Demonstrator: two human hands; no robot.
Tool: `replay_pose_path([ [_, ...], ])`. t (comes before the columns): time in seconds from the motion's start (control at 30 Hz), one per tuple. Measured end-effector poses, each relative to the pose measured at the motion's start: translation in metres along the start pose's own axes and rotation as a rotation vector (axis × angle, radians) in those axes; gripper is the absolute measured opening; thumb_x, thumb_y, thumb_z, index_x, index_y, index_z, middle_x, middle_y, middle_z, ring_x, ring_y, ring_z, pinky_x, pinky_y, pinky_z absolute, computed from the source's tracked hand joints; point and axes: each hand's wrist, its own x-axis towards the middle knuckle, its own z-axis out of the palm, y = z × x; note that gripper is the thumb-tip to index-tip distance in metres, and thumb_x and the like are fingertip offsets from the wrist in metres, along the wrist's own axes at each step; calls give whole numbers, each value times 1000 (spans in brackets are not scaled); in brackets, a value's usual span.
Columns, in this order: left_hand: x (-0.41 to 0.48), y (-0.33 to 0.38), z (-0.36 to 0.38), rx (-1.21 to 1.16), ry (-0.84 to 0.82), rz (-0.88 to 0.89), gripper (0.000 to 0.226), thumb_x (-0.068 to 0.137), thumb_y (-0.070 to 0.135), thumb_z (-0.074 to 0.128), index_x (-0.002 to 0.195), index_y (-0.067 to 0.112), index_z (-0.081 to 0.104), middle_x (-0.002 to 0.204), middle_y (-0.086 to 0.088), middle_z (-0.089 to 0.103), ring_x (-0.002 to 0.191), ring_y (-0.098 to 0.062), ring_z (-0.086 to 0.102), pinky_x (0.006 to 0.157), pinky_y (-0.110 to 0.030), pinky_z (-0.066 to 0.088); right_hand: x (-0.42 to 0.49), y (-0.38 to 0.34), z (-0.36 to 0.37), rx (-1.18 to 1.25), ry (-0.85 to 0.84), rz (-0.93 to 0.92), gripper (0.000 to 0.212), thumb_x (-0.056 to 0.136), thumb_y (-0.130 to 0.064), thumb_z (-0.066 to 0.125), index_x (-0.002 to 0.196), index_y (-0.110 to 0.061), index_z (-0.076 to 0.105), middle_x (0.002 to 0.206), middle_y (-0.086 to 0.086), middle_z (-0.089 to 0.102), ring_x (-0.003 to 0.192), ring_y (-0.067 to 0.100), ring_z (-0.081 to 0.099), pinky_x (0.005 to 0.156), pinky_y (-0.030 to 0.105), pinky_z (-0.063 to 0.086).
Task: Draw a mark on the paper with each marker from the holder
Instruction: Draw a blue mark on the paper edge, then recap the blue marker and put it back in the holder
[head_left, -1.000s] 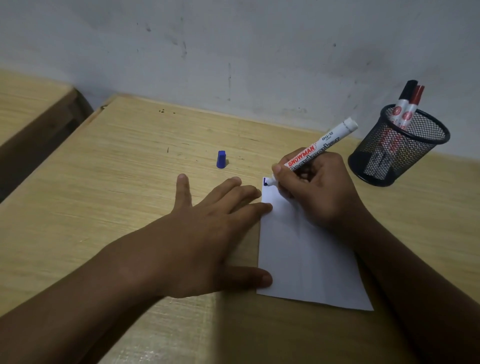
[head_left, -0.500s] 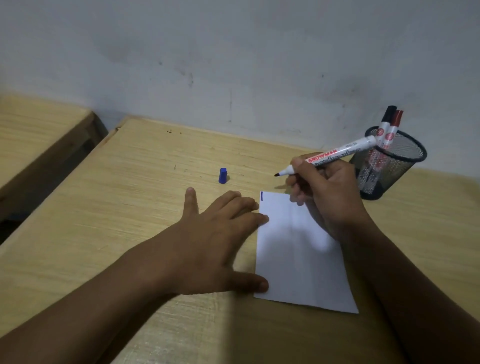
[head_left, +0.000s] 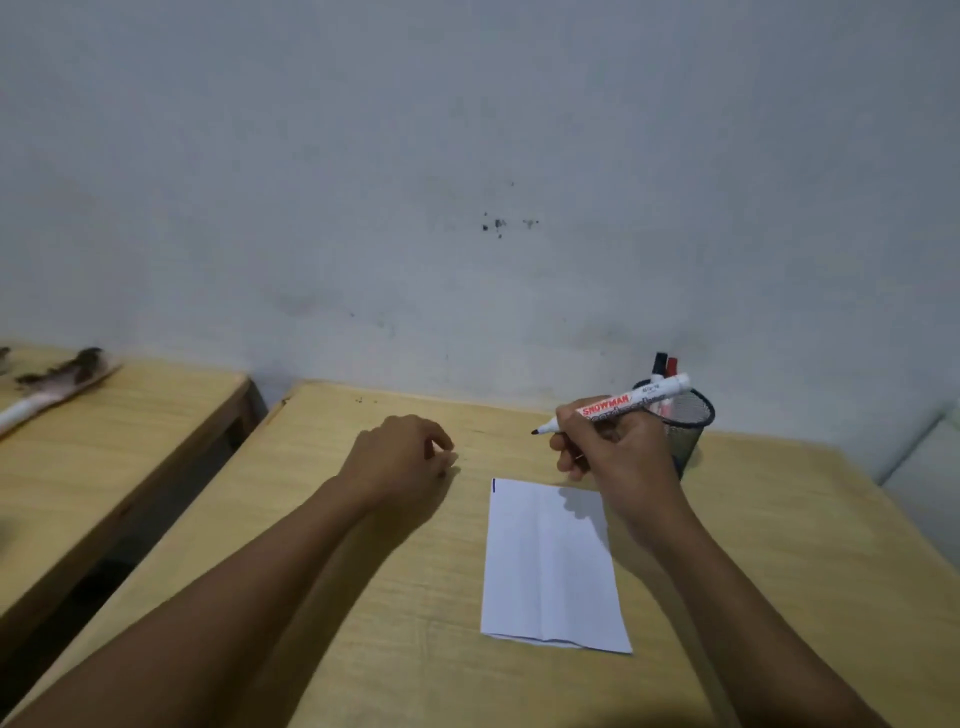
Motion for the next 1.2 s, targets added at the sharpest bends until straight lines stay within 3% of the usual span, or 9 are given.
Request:
replay_pose_path([
  [0.1,-3,11,-10,-139,79,5,10,87,32,67,78,32,72,85,14,73,77,-9,66,72,-32,53,-10,-16,-3,14,5,-11,11,96,-12,66,92,-2,71,69,9,71,58,21,61,51,28,51],
  [0.23,-26,52,-42,-844,170,57,2,85,13,76,84,15,77,70,7,70,58,-6,56,54,-15,44,-15,-47,-4,110,26,-40,11,96,-7,64,94,3,67,70,13,70,56,22,59,49,28,49],
  [0.4,-53,96,-76,-1060,161,161,14,87,17,74,100,18,76,74,6,72,63,-5,59,58,-22,42,-20,-86,-8,166,81,-138,18,96,-9,63,94,7,69,69,12,69,56,19,59,50,27,49],
  [0.5,-64,109,-88,-1057,163,202,15,87,19,73,102,21,77,79,4,73,66,-6,59,61,-24,43,-27,-102,-13,173,101,-178,20,96,-11,63,96,7,70,71,13,70,59,19,60,51,26,50],
  [0.63,-75,124,-95,-1048,174,266,17,87,16,73,103,17,78,80,4,75,66,-6,60,54,-13,44,-37,-119,-18,178,75,-219,19,97,-11,63,97,7,69,73,16,70,59,21,60,51,25,50],
  [0.8,-85,138,-102,-1008,138,358,18,90,18,69,107,18,77,87,-2,76,69,-8,60,61,-21,45,-46,-133,-23,111,45,-273,17,97,-14,64,94,1,71,72,13,70,57,19,58,50,26,48],
  [0.93,-86,144,-112,-882,75,459,18,94,22,65,106,18,77,90,0,76,69,-6,58,60,-12,44,-48,-141,-29,28,23,-306,18,95,-20,67,91,-5,74,61,6,55,56,17,47,51,28,41],
  [1.03,-83,149,-113,-762,226,519,16,90,22,70,103,18,79,88,5,76,70,-1,61,64,-17,45,-46,-143,-32,2,43,-290,25,95,-25,67,88,-2,73,58,4,49,57,19,42,53,29,39],
  [1.2,-76,157,-104,-448,545,664,15,85,22,76,99,20,78,78,16,69,72,-5,60,60,-8,38,-44,-141,-34,145,22,-90,32,93,-33,67,91,-1,71,63,2,54,53,12,48,53,23,44],
])
